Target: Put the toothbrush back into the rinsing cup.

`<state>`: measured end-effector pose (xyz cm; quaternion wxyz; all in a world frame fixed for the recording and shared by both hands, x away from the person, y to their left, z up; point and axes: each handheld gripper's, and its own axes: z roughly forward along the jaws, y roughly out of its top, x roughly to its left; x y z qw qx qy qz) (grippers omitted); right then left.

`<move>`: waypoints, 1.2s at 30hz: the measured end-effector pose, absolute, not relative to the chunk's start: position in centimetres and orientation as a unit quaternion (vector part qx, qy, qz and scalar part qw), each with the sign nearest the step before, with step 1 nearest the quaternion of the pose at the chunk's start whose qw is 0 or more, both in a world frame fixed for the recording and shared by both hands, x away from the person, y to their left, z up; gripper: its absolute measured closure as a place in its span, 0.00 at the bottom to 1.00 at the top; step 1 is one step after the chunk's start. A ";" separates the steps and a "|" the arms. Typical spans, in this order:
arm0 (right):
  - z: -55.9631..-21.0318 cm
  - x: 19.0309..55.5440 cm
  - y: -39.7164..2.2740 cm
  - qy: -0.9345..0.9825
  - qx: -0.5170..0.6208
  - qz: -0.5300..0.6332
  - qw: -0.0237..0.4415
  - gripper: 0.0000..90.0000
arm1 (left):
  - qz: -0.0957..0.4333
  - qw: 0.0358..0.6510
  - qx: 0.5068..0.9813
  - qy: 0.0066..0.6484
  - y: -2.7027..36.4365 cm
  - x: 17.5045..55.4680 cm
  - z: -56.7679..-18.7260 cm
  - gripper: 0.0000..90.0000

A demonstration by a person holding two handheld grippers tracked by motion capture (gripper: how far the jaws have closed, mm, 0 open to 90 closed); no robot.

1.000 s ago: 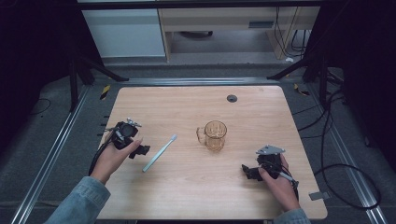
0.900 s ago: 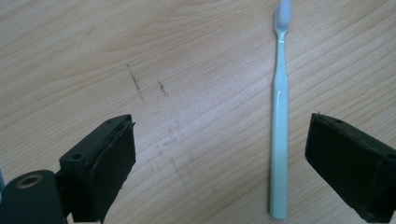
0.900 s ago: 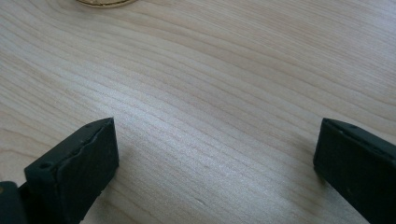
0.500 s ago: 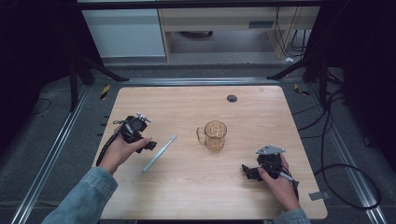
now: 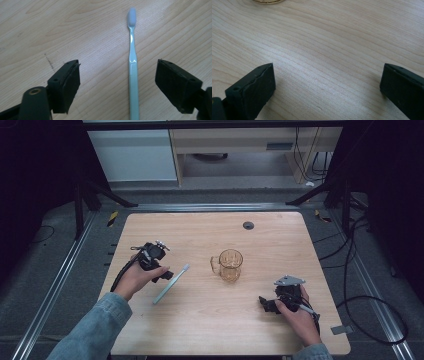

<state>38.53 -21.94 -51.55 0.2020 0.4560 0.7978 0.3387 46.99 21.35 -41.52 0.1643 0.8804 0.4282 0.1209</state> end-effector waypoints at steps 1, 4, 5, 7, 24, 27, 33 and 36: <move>-51.5 38.5 -21.9 0.798 0.456 0.339 0.202 0.00 | 0.119 0.162 0.882 0.427 21.3 47.1 -41.5 0.24; -51.5 38.5 -21.9 0.798 0.456 0.339 0.202 0.00 | 0.111 0.155 0.886 0.423 20.9 47.3 -41.5 0.29; -51.5 38.5 -21.9 0.798 0.456 0.339 0.202 0.00 | 0.107 0.155 0.887 0.422 20.8 47.4 -41.5 0.31; -51.5 38.5 -21.9 0.798 0.456 0.339 0.202 0.00 | 0.101 0.155 0.887 0.423 20.7 47.6 -41.4 0.36; -51.5 38.5 -21.9 0.797 0.457 0.339 0.202 0.00 | 0.069 0.133 0.898 0.413 19.4 49.3 -42.2 0.56; -51.5 38.5 -21.9 0.797 0.457 0.339 0.202 0.00 | 0.063 0.130 0.897 0.417 19.4 49.5 -42.3 0.59; -51.5 38.5 -21.9 0.797 0.457 0.339 0.202 0.00 | 0.055 0.126 0.896 0.421 19.5 49.8 -42.4 0.64; -51.5 38.5 -21.9 0.797 0.457 0.339 0.202 0.00 | 0.051 0.122 0.897 0.422 19.3 49.9 -42.6 0.66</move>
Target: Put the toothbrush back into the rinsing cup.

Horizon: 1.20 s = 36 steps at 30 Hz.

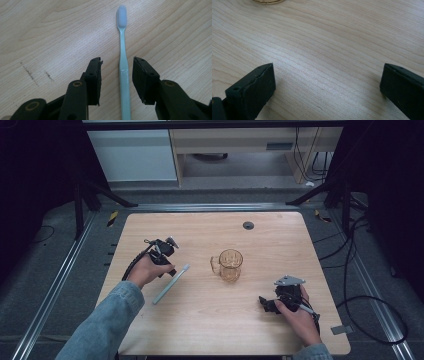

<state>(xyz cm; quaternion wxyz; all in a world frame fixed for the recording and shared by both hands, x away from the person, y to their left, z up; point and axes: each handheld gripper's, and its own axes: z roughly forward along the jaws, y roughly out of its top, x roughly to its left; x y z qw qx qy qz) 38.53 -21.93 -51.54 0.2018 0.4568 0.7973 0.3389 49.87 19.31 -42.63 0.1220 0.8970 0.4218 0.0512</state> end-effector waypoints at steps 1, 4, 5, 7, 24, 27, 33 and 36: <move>-51.5 38.5 -21.9 0.797 0.457 0.339 0.202 0.00 | 0.051 0.121 0.897 0.422 19.3 49.9 -42.7 0.67; -51.5 38.5 -21.9 0.797 0.457 0.339 0.202 0.00 | 0.048 0.117 0.896 0.425 19.2 50.2 -42.8 0.69; -51.5 38.5 -21.9 0.797 0.457 0.339 0.202 0.00 | 0.048 0.116 0.896 0.425 19.1 50.3 -42.9 0.70; -51.5 38.5 -21.9 0.797 0.457 0.339 0.202 0.00 | 0.046 0.111 0.898 0.423 19.0 50.4 -43.0 0.71; -51.5 38.5 -21.9 0.795 0.461 0.341 0.197 0.01 | 0.029 0.067 0.914 0.400 17.0 50.3 -45.1 0.78; -51.5 38.5 -21.9 0.795 0.461 0.341 0.197 0.01 | 0.028 0.061 0.914 0.399 16.8 50.3 -45.4 0.76; -51.5 38.5 -21.9 0.796 0.459 0.342 0.197 0.01 | 0.027 0.055 0.915 0.399 16.6 50.2 -45.7 0.75; -51.5 38.5 -21.9 0.795 0.460 0.342 0.197 0.01 | 0.027 0.053 0.915 0.400 16.8 50.3 -45.7 0.75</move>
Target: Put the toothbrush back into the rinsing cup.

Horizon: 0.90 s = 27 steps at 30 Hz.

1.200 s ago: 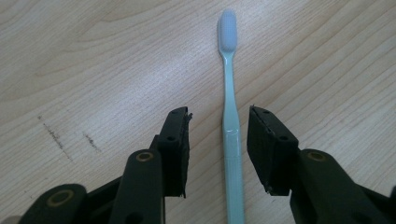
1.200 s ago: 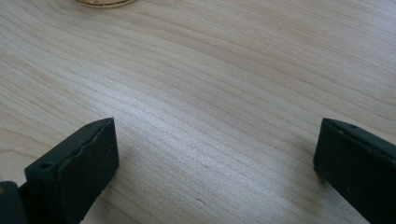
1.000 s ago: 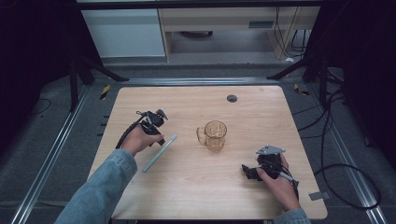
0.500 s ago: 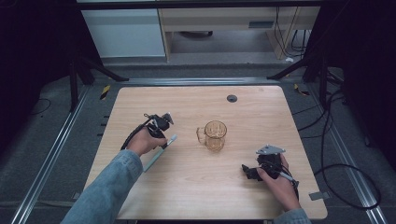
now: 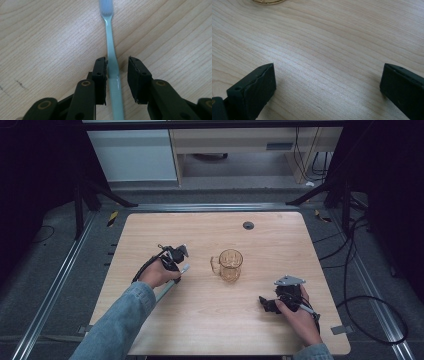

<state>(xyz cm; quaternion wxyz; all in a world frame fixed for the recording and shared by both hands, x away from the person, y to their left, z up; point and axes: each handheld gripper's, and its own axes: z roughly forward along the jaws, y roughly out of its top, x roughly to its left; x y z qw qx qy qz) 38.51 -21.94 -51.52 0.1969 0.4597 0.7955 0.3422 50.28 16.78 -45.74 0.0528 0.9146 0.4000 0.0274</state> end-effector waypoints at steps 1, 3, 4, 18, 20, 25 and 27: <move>-51.5 38.5 -21.9 0.795 0.460 0.342 0.197 0.01 | 0.027 0.053 0.915 0.400 16.8 50.3 -45.7 0.75; -51.5 38.5 -21.9 0.795 0.460 0.342 0.197 0.01 | 0.027 0.052 0.914 0.403 16.9 50.3 -45.8 0.75; -51.5 38.5 -22.0 0.796 0.459 0.342 0.198 0.01 | 0.025 0.052 0.913 0.404 16.9 50.3 -45.8 0.75; -51.5 38.5 -22.0 0.796 0.459 0.342 0.197 0.01 | 0.019 0.044 0.912 0.407 17.1 50.5 -46.0 0.77; -51.5 38.5 -22.0 0.796 0.458 0.342 0.196 0.01 | 0.020 0.044 0.911 0.408 17.2 50.5 -46.0 0.77; -51.5 38.5 -22.0 0.797 0.458 0.341 0.195 0.01 | 0.020 0.045 0.911 0.409 17.1 50.5 -46.0 0.78; -51.5 38.5 -22.0 0.797 0.458 0.341 0.195 0.01 | 0.023 0.045 0.911 0.410 17.1 50.5 -46.1 0.78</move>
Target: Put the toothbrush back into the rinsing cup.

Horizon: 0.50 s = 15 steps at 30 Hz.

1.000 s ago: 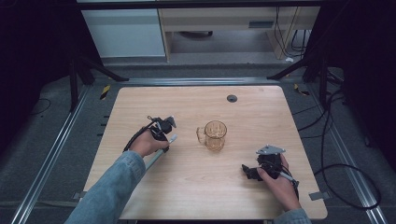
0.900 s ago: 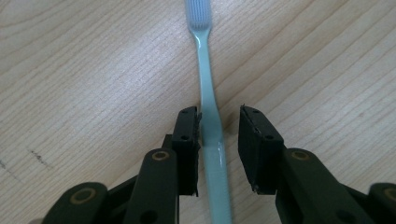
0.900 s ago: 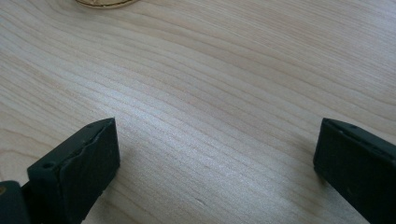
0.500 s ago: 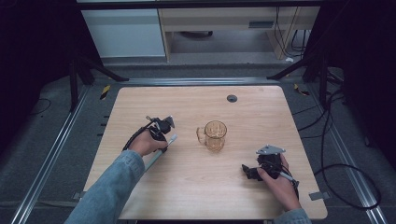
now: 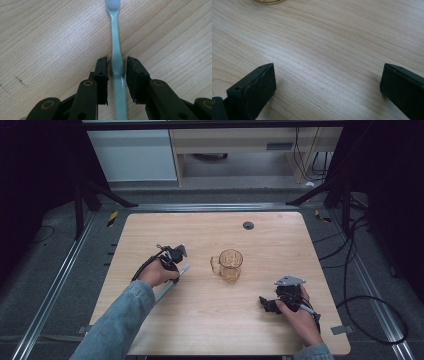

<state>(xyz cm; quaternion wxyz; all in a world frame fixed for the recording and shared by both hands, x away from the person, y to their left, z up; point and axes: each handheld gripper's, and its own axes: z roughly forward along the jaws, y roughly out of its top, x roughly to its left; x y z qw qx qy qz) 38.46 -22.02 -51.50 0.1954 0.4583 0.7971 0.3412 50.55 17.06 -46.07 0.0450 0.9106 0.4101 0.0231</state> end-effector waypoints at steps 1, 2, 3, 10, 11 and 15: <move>-51.5 38.5 -22.0 0.797 0.458 0.341 0.195 0.01 | 0.020 0.042 0.911 0.409 17.0 50.6 -46.1 0.78; -51.5 38.5 -22.0 0.797 0.459 0.341 0.195 0.01 | 0.021 0.043 0.911 0.409 17.0 50.6 -46.1 0.79; -51.5 38.5 -22.0 0.797 0.458 0.341 0.195 0.01 | 0.022 0.042 0.911 0.409 17.0 50.6 -46.2 0.79; -51.5 38.5 -22.0 0.797 0.458 0.341 0.195 0.01 | 0.021 0.042 0.912 0.407 16.9 50.6 -46.3 0.81; -51.5 38.5 -22.0 0.797 0.459 0.341 0.195 0.01 | 0.022 0.042 0.913 0.406 16.9 50.6 -46.3 0.82; -51.5 38.5 -22.0 0.797 0.459 0.341 0.195 0.01 | 0.022 0.044 0.913 0.404 16.9 50.6 -46.3 0.83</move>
